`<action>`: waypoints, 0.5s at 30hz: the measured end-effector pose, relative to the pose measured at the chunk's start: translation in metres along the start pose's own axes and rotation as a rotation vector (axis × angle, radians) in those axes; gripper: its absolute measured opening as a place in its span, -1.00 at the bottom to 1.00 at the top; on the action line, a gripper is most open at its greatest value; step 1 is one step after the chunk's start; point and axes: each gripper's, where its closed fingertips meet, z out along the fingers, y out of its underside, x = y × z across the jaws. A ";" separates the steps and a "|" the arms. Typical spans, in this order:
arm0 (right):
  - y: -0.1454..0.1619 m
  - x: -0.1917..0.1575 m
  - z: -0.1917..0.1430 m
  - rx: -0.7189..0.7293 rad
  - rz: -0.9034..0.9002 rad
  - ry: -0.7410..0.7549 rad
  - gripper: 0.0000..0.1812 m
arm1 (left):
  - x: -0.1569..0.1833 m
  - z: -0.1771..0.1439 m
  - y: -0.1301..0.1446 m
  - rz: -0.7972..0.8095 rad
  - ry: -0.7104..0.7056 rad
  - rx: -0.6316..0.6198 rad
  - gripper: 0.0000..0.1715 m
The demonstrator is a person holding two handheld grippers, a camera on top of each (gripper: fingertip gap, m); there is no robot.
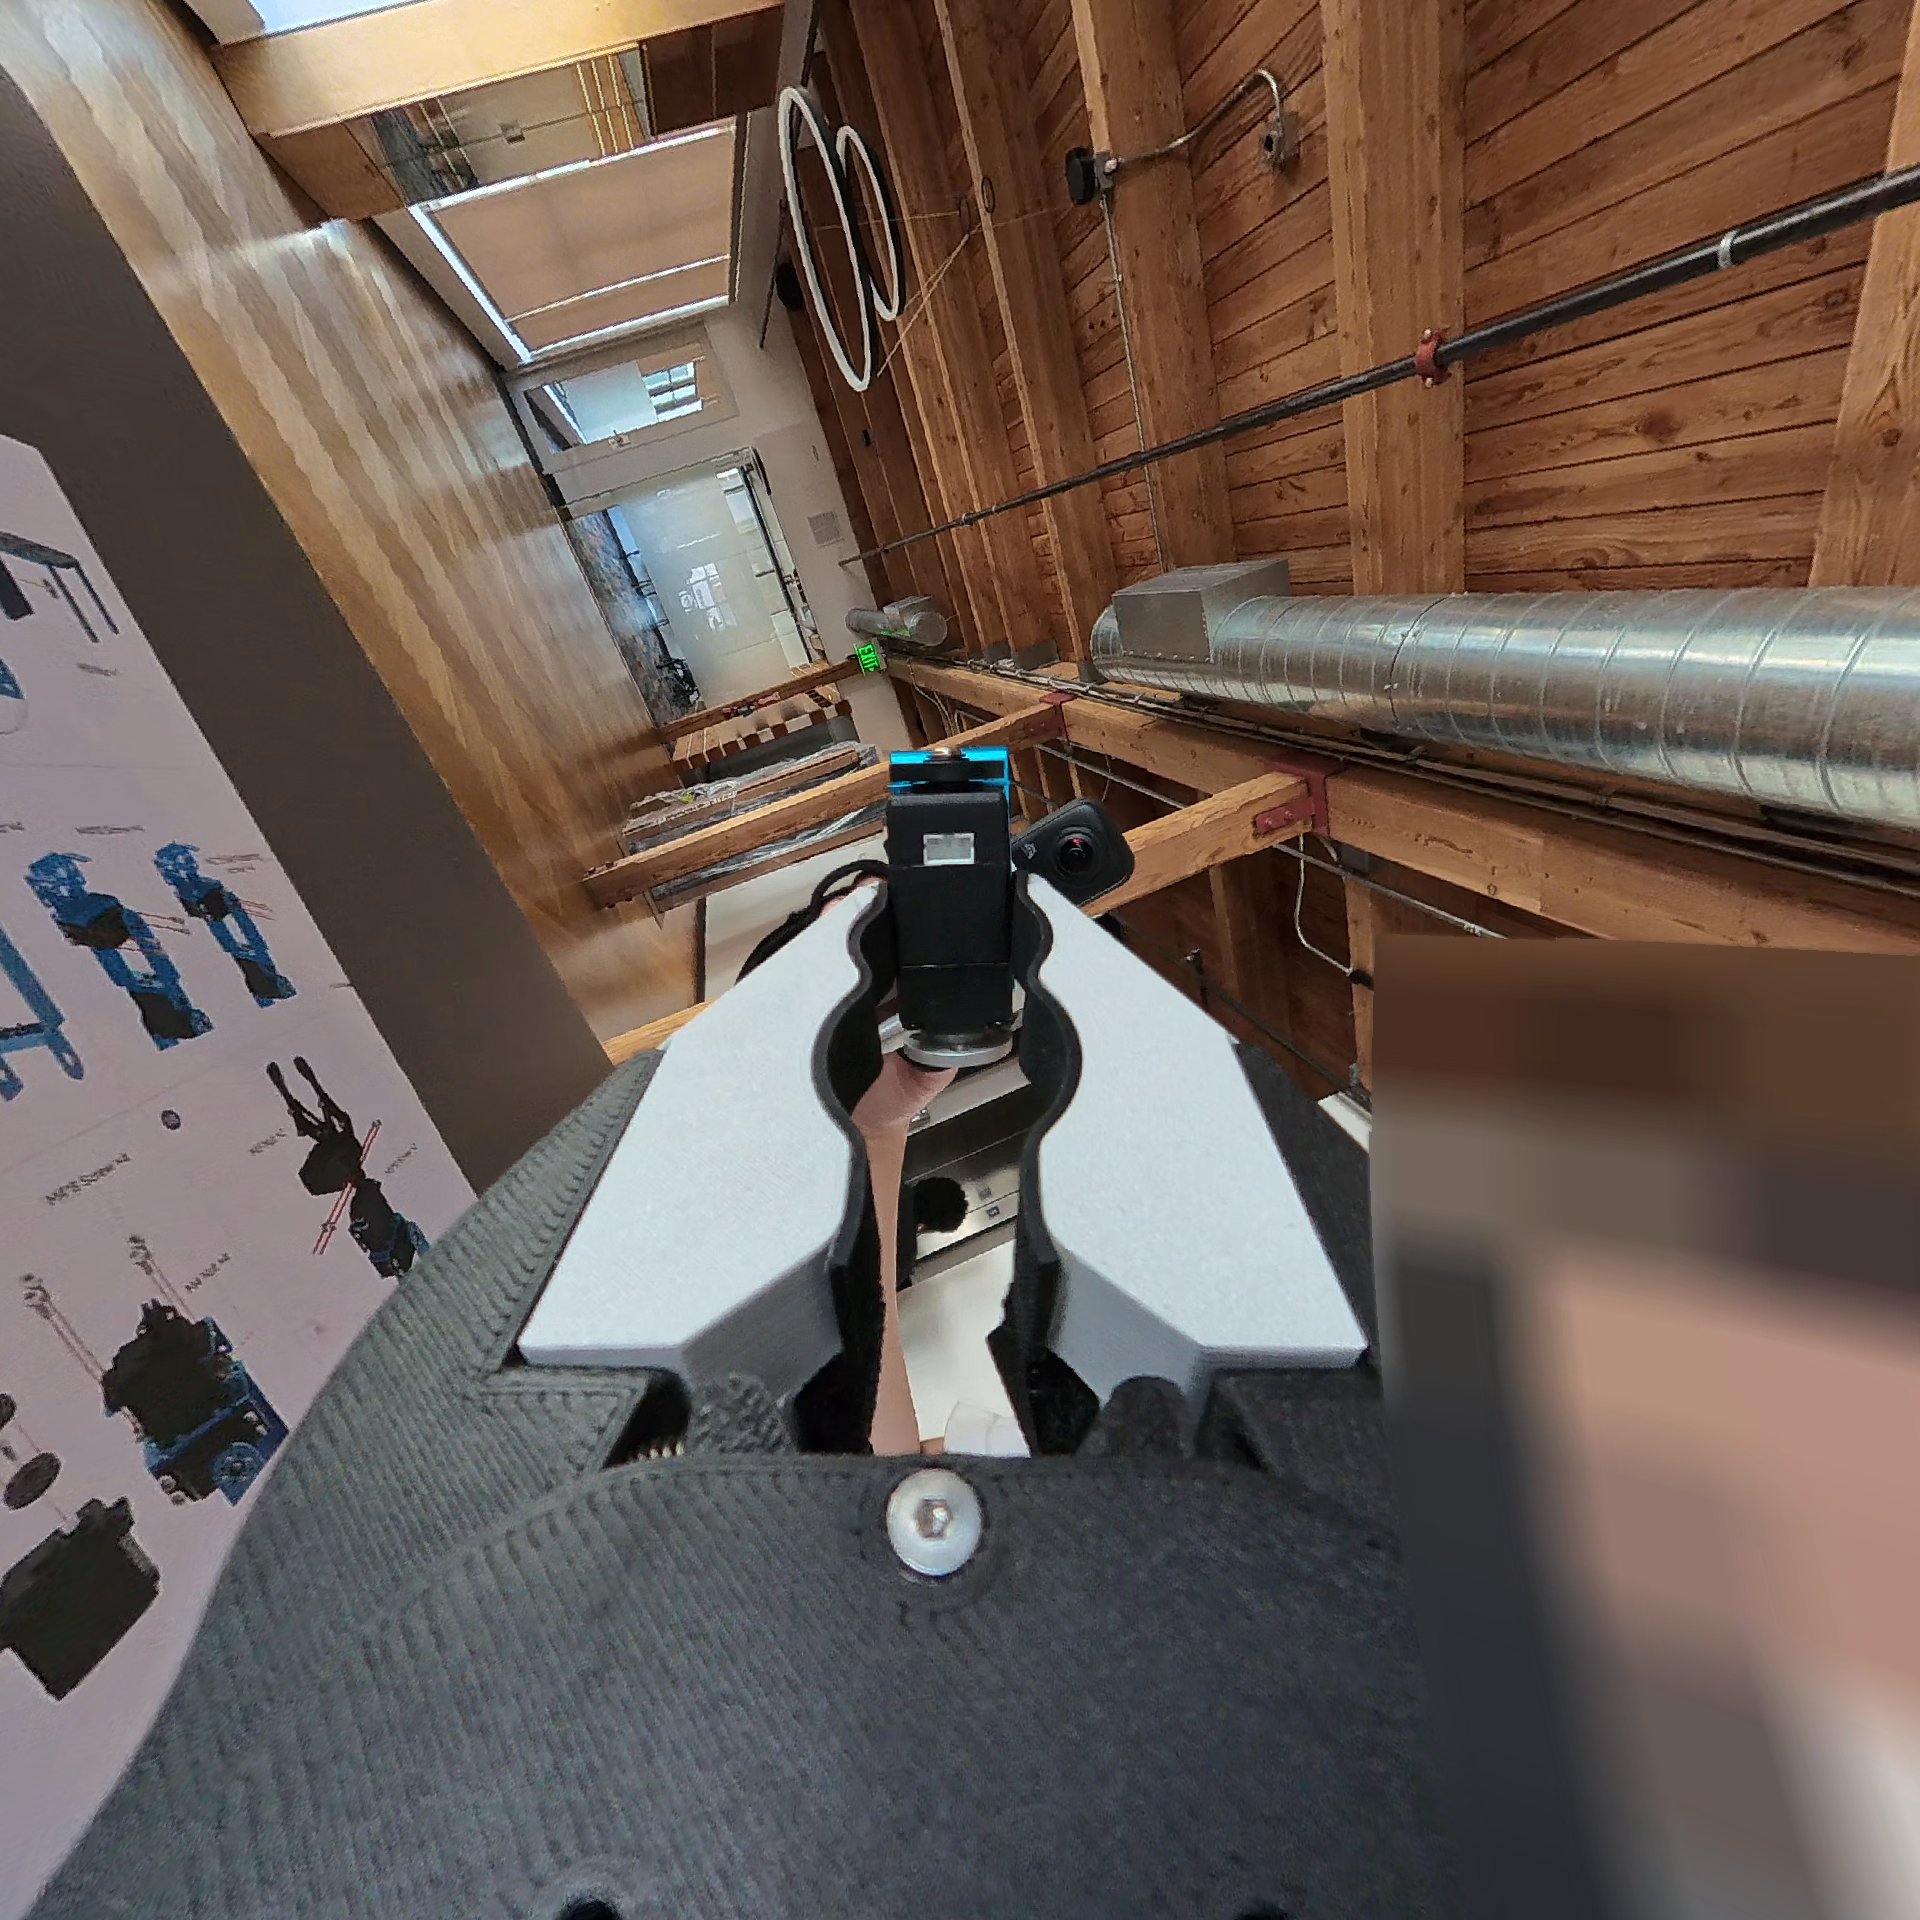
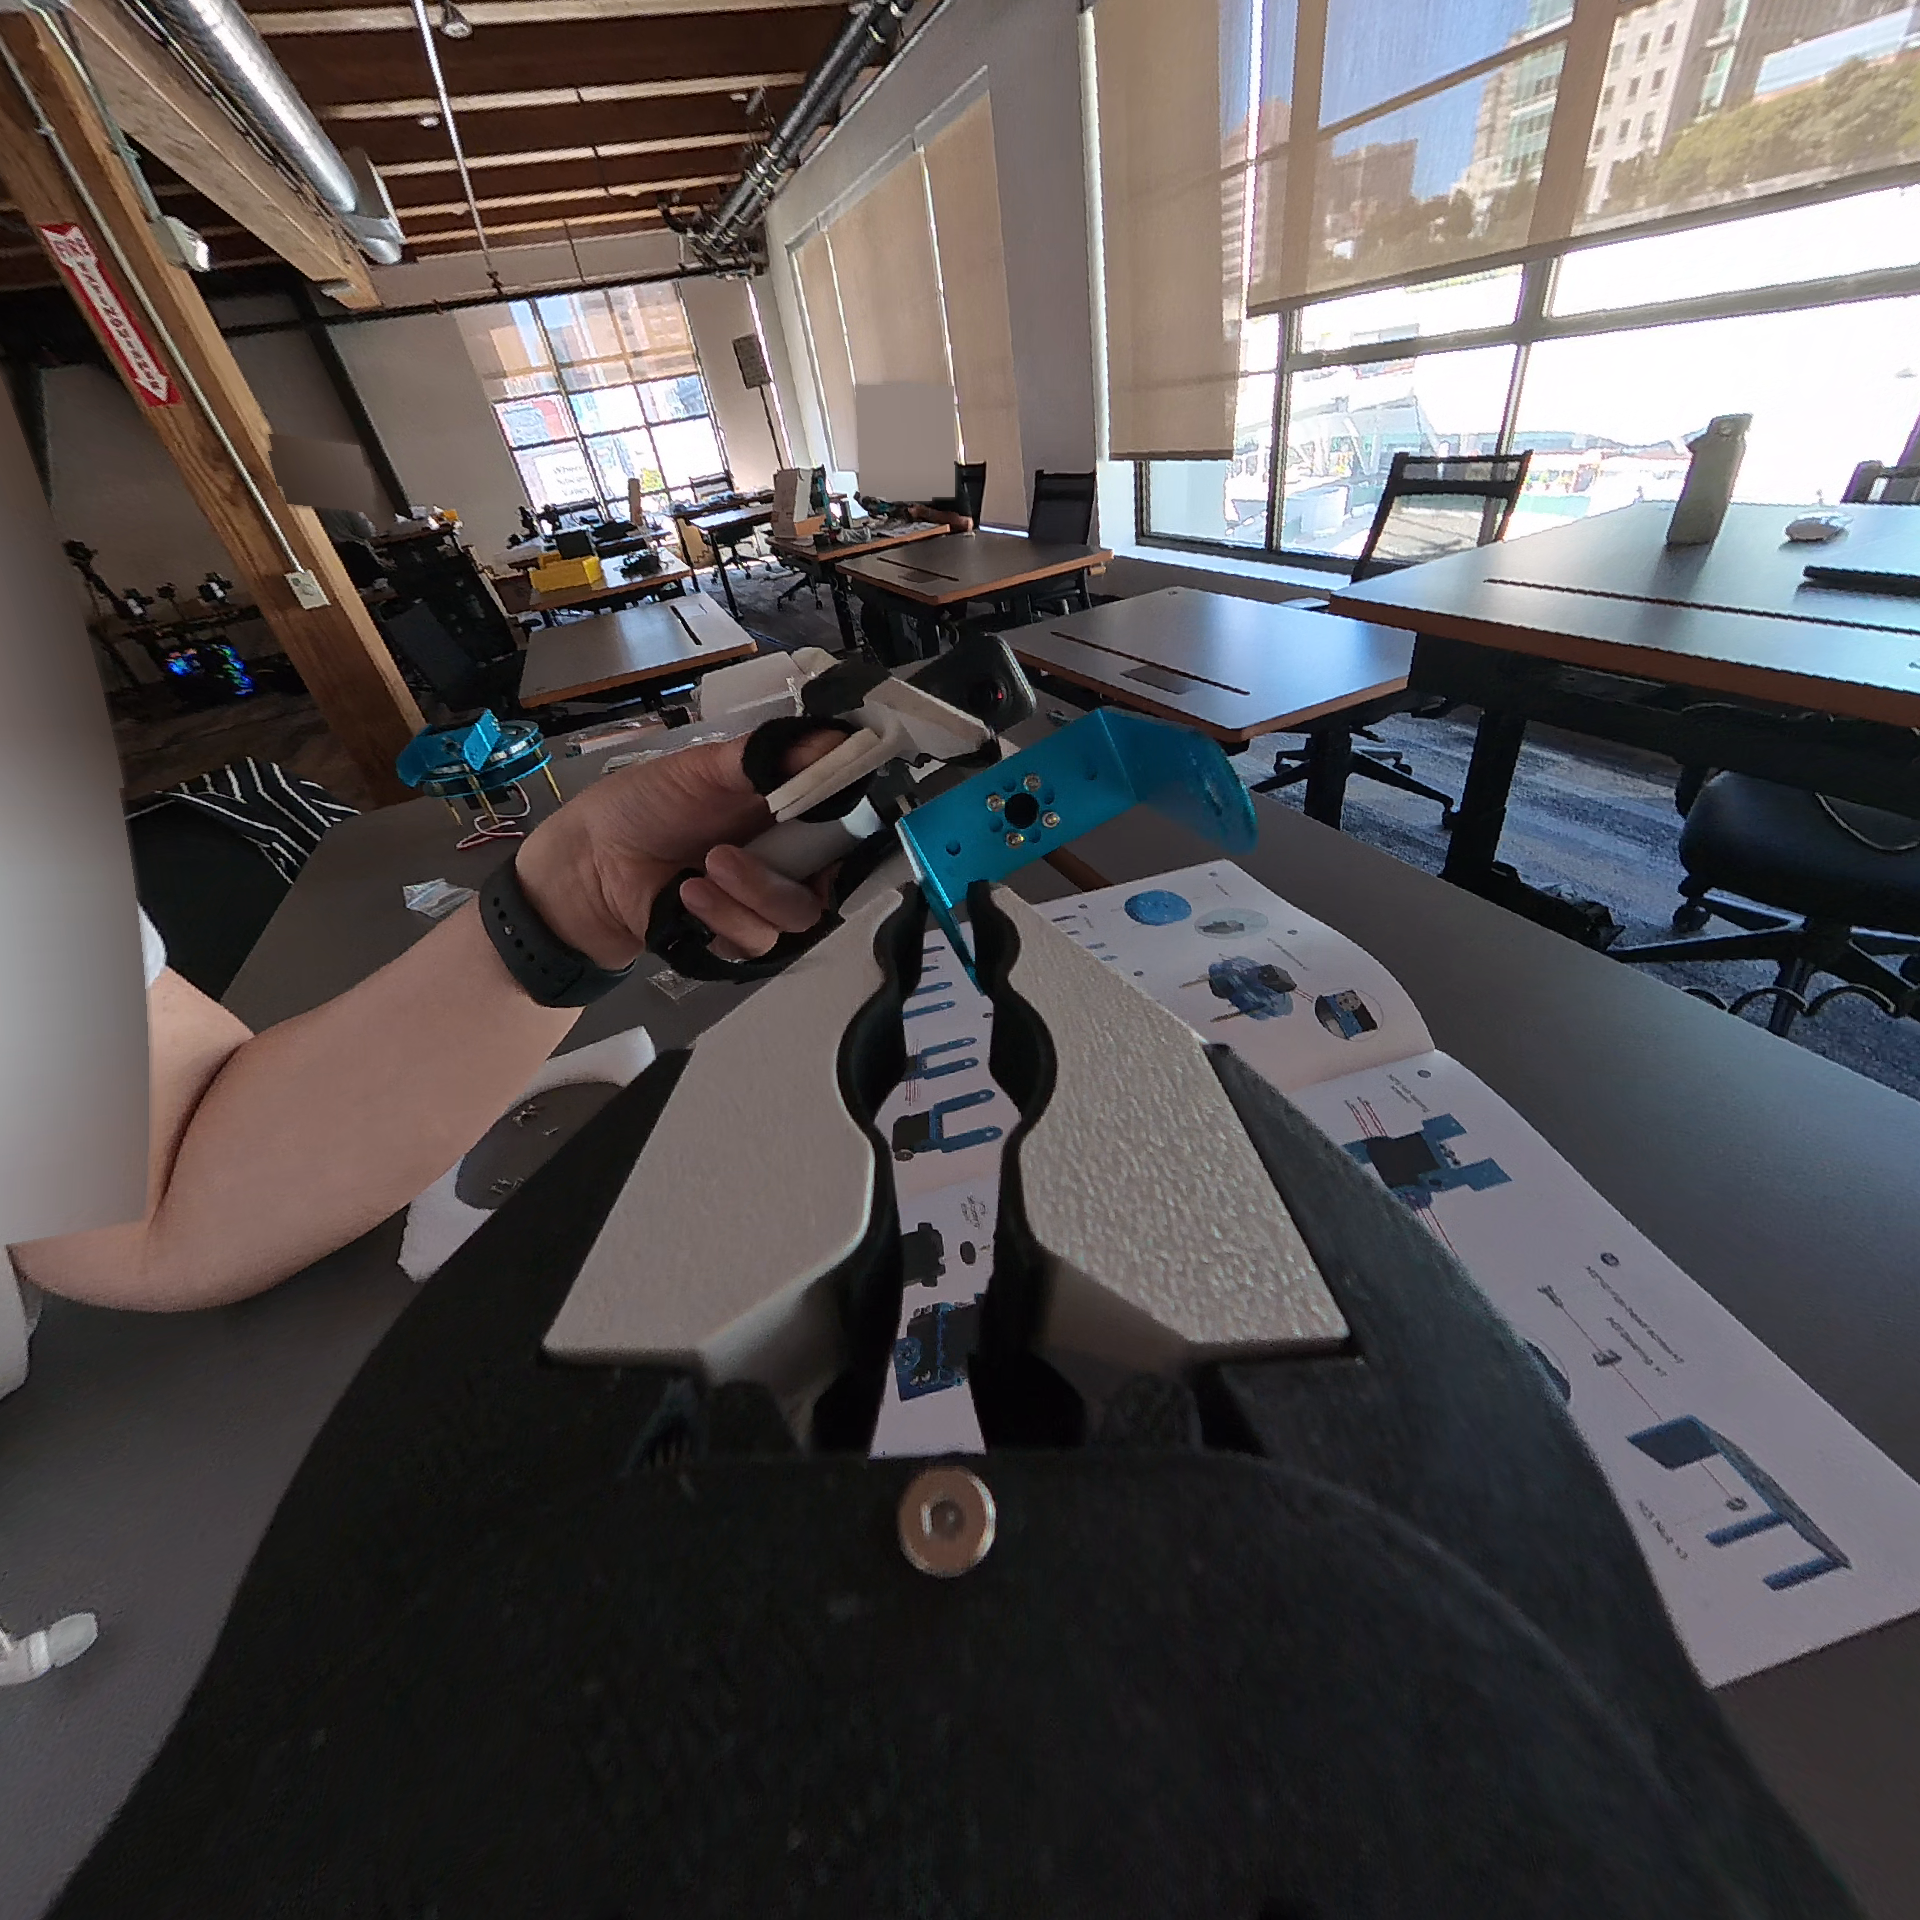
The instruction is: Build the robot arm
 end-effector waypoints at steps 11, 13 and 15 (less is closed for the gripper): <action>0.000 0.011 -0.006 0.100 0.450 -0.112 -0.64 | -0.013 -0.002 -0.002 -0.029 -0.007 0.003 -0.76; -0.001 0.017 -0.009 0.144 0.602 -0.139 -0.58 | -0.014 -0.001 -0.001 -0.026 -0.010 0.001 -0.77; -0.003 0.025 -0.012 0.186 0.697 -0.137 -0.59 | -0.014 0.000 0.000 -0.018 -0.016 -0.004 -0.76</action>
